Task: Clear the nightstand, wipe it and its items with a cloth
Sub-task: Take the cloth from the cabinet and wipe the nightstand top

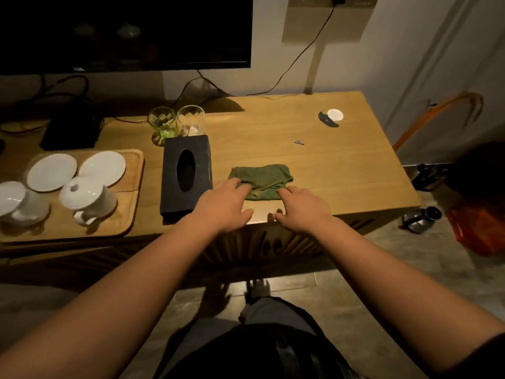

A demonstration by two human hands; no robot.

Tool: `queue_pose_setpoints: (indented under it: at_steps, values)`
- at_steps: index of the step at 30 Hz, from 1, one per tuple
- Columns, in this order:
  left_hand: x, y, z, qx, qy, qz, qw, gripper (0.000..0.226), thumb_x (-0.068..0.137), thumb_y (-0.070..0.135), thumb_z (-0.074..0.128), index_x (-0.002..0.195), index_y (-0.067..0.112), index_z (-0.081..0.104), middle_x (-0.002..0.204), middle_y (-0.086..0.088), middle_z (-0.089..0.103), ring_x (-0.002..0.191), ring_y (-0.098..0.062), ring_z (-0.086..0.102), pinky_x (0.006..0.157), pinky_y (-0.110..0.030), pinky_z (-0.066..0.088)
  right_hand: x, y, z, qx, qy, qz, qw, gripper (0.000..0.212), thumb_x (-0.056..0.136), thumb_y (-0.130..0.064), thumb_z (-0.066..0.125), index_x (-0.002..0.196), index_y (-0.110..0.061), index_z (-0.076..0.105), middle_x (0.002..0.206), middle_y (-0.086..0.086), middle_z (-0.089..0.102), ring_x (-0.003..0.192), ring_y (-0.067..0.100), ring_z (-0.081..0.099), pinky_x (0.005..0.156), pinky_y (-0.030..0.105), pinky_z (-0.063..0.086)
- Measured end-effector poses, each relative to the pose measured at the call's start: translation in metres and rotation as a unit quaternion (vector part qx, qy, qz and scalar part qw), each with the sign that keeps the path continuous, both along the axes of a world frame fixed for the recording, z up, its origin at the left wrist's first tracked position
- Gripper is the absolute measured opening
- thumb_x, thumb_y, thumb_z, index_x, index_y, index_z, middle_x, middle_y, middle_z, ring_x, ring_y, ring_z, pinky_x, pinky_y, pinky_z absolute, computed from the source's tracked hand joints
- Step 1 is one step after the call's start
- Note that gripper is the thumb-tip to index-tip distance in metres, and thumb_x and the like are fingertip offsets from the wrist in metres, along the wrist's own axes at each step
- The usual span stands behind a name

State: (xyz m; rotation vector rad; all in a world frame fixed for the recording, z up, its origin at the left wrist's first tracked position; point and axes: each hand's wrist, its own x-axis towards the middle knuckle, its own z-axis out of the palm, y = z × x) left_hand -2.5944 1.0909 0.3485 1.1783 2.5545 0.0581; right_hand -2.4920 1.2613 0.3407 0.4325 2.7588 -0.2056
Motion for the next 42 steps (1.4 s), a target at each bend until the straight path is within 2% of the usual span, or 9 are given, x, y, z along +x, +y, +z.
queue_pose_setpoints:
  at_steps: [6,12,19,27,29,33,36,39,42]
  values:
    - [-0.049,0.06,-0.05,-0.024,-0.051,0.024,0.998,0.045,0.089,0.046,0.05,0.125,0.019,0.051,0.123,-0.007,0.052,0.114,-0.028,0.05,0.088,-0.046,0.049,-0.064,0.062,-0.044,-0.03,-0.051,-0.003,0.998,0.047,0.086,-0.043,0.061,0.124,-0.019,0.048,0.126,0.007,0.052,0.115,0.032,0.051,0.084,0.045,0.051]
    - [-0.076,0.099,-0.088,0.002,-0.022,-0.004,1.0,0.04,0.086,0.045,0.056,0.117,0.02,0.054,0.117,-0.007,0.054,0.111,-0.028,0.049,0.087,-0.043,0.046,-0.095,0.086,-0.08,-0.005,-0.06,-0.003,0.998,0.038,0.088,-0.022,0.057,0.125,-0.021,0.046,0.133,0.01,0.041,0.115,0.035,0.043,0.072,0.042,0.046]
    - [-0.092,0.111,-0.114,0.009,-0.028,-0.045,0.999,0.024,0.092,0.034,0.051,0.113,0.021,0.052,0.114,-0.006,0.053,0.109,-0.028,0.045,0.079,-0.043,0.046,-0.117,0.097,-0.094,0.002,-0.007,0.05,0.999,0.026,0.09,-0.019,0.055,0.116,-0.021,0.055,0.106,0.008,0.054,0.1,0.03,0.053,0.06,0.033,0.037]
    - [-0.112,0.098,-0.094,0.057,0.001,-0.065,0.996,0.019,0.086,0.022,0.054,0.106,0.021,0.053,0.104,-0.005,0.059,0.098,-0.029,0.054,0.077,-0.04,0.043,-0.108,0.098,-0.074,0.037,0.043,0.115,0.992,0.028,0.089,-0.014,0.053,0.115,-0.022,0.06,0.096,0.004,0.059,0.093,0.026,0.056,0.056,0.03,0.034]
    - [-0.112,0.084,-0.094,0.044,-0.028,-0.1,0.994,0.02,0.086,0.028,0.053,0.105,0.023,0.052,0.103,-0.003,0.057,0.096,-0.026,0.052,0.077,-0.039,0.045,-0.098,0.088,-0.076,0.045,0.031,0.152,0.987,0.027,0.088,-0.017,0.054,0.113,-0.022,0.062,0.099,0.003,0.06,0.096,0.026,0.054,0.059,0.031,0.037]
    - [-0.107,0.069,-0.1,-0.104,-0.122,-0.14,0.977,0.037,0.086,0.047,0.054,0.116,0.026,0.051,0.113,-0.002,0.047,0.103,-0.023,0.049,0.082,-0.041,0.048,-0.087,0.077,-0.089,0.028,-0.015,0.15,0.988,0.032,0.089,-0.039,0.054,0.118,-0.025,0.058,0.112,0.004,0.057,0.109,0.026,0.049,0.078,0.037,0.043]
    - [-0.108,0.071,-0.103,-0.045,-0.128,-0.079,0.988,0.028,0.089,0.046,0.05,0.108,0.026,0.053,0.107,-0.001,0.052,0.1,-0.022,0.052,0.08,-0.041,0.048,-0.094,0.079,-0.095,-0.005,-0.002,0.097,0.995,0.048,0.084,-0.062,0.046,0.109,-0.024,0.061,0.107,0.004,0.057,0.108,0.026,0.048,0.081,0.038,0.042]
    - [-0.114,0.077,-0.107,0.065,-0.061,-0.006,0.996,0.026,0.088,0.034,0.054,0.111,0.021,0.052,0.111,-0.004,0.053,0.104,-0.025,0.051,0.082,-0.041,0.047,-0.109,0.083,-0.099,-0.033,0.039,0.023,0.998,0.047,0.083,-0.061,0.049,0.107,-0.021,0.057,0.106,0.006,0.055,0.106,0.027,0.048,0.081,0.039,0.042]
    - [-0.12,0.084,-0.111,0.019,-0.052,0.015,0.998,0.048,0.086,0.034,0.061,0.129,0.018,0.045,0.128,-0.007,0.049,0.118,-0.03,0.046,0.094,-0.047,0.045,-0.12,0.088,-0.106,-0.037,0.008,0.014,0.999,0.056,0.08,-0.055,0.06,0.126,-0.026,0.046,0.127,0.006,0.046,0.121,0.029,0.037,0.093,0.043,0.041]
